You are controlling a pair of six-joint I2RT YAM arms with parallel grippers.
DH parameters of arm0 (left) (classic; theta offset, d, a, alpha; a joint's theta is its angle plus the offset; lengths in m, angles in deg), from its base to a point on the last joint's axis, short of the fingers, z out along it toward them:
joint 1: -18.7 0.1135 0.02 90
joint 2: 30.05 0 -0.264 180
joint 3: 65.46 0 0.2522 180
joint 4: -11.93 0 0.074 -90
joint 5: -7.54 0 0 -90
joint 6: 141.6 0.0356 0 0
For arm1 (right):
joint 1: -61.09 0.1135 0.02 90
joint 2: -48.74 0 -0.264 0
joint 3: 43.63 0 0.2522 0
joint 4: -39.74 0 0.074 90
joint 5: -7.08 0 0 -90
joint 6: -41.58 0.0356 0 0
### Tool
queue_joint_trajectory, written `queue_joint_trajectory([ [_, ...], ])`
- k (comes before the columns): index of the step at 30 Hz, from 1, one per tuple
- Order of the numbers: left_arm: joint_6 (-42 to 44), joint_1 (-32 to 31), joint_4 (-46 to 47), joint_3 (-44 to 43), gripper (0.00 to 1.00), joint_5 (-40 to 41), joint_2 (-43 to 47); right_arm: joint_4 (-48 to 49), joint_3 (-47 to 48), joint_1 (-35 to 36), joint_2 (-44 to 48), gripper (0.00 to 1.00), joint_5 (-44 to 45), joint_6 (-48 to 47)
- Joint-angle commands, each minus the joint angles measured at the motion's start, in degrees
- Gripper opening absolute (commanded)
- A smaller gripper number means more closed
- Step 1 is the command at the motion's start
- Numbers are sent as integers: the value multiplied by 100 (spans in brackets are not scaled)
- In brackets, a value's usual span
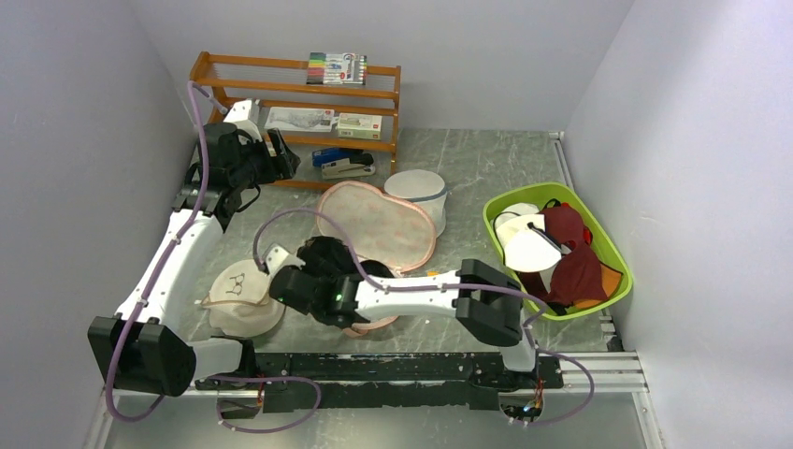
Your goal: Unzip the laundry bag and remove the bra
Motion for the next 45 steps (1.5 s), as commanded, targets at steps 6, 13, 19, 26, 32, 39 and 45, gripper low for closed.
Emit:
queue_joint_trajectory([
  [6,68,23,87,-104,81,-15,80,-394,534,269,-860,65,1394,-1137],
  [13,69,24,120,-78,82,38,145,-304,742,301,-1088,66,1314,-1288],
  [19,68,23,89,-108,82,-20,202,-203,960,287,-1424,59,1578,-1395],
  [26,38,23,143,-69,82,-35,175,-322,1333,278,-1847,49,1978,-1469],
  [32,34,23,116,-76,80,0,111,-330,1441,281,-1674,23,1903,-1415],
  [39,147,23,143,-17,80,224,-38,239,747,280,-848,0,1921,-1232],
  [45,245,23,202,-2,81,130,32,320,511,262,-437,0,1837,-1187],
])
